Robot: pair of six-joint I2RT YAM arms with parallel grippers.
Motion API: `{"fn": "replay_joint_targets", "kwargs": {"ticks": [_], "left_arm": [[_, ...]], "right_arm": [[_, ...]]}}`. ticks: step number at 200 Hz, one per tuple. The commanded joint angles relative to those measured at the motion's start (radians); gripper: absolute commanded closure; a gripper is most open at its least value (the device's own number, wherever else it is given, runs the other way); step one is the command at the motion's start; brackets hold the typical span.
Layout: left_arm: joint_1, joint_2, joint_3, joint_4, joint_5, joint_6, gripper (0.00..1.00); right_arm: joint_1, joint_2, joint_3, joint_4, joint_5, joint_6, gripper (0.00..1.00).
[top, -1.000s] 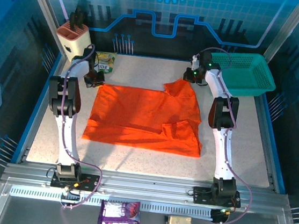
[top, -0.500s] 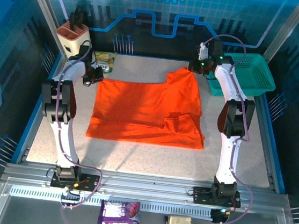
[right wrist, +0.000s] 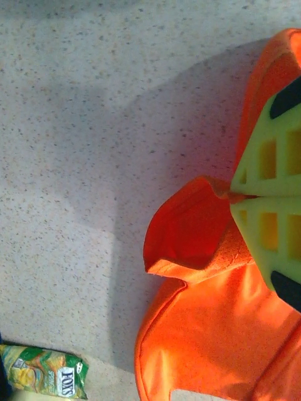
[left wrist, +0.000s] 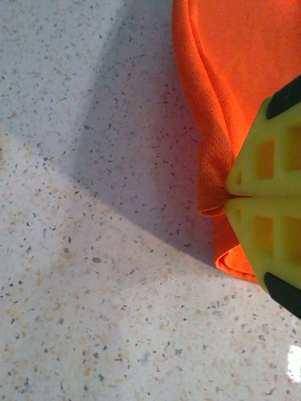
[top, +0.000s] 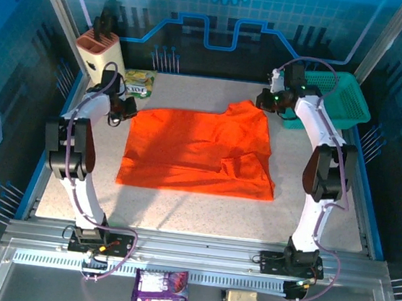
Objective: Fold the inside-out t-shirt
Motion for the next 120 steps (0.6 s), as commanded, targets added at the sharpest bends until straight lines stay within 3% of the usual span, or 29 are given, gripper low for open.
{"fn": "replay_joint_targets", "kwargs": {"ticks": [1, 75, 120], "left_arm": [[0.006, -0.077, -0.070, 0.055, 0.025, -0.043, 1.00], [0.005, -0.244, -0.322, 0.145, 0.015, -0.108, 1.00], [0.007, -0.348, -0.448, 0.166, -0.052, -0.121, 1.00]], "right_arm": [[0.010, -0.092, -0.074, 0.010, -0.002, 0.025, 1.00], [0.008, -0.298, -0.391, -0.007, 0.084, 0.065, 1.00], [0.007, -0.421, -0.574, 0.020, 0.103, 0.101, 1.00]]}}
